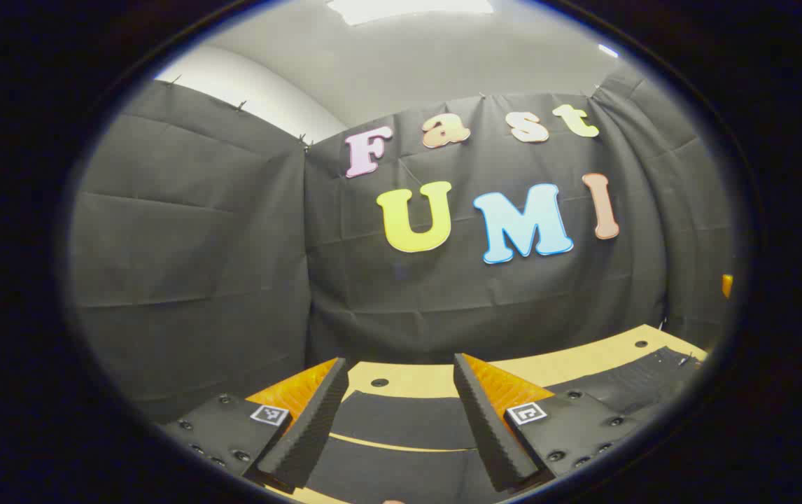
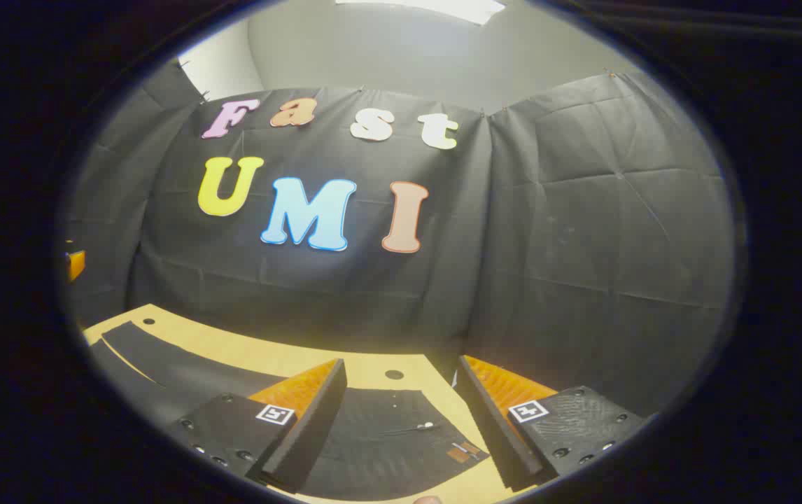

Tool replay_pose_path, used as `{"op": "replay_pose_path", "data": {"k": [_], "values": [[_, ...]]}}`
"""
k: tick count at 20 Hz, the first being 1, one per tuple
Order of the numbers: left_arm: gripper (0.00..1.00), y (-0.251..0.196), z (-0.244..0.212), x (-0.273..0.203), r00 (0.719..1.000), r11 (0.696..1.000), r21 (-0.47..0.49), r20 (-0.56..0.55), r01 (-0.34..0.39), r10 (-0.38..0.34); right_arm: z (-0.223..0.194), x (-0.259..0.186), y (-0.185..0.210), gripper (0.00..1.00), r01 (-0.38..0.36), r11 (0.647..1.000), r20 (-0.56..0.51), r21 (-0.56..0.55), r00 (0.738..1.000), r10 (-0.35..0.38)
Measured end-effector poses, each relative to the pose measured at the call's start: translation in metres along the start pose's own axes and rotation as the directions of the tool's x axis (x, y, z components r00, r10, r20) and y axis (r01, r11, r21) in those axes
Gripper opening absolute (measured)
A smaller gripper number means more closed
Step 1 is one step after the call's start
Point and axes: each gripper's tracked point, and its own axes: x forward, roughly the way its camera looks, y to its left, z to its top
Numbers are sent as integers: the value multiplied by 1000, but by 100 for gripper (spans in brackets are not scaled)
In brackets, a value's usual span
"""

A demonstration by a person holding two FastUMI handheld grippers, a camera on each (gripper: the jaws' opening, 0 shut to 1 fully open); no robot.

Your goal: Grasp the waist and the cuffs of the jeans and fold them to make the two legs overlap; first hold the waist and fold one-third of the jeans toward the cuffs, then hold the cuffs and fold the remaining one-third in the same direction to finish folding.

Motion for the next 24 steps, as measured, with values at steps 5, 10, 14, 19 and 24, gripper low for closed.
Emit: {"op": "replay_pose_path", "data": {"k": [5,10,14,19,24], "values": [[97,5,2,-1,1000,1000,-1,-8,-10,10,-3,-3,0,94,-2,1000,-2,0,1000,2],[97,5,1,-8,1000,1000,-5,-10,-12,12,-4,-6,2,94,-12,1000,-6,3,1000,12],[97,6,1,-13,1000,1000,-3,-12,-14,14,-3,-6,1,94,-12,1000,-4,2,1000,12],[97,12,3,-12,1000,1000,-2,-1,-31,31,-3,0,5,94,-16,1000,-1,11,1000,16],[94,13,-7,-7,999,999,-23,-23,-33,33,-6,-1,9,94,-32,999,1,35,999,32]]}}
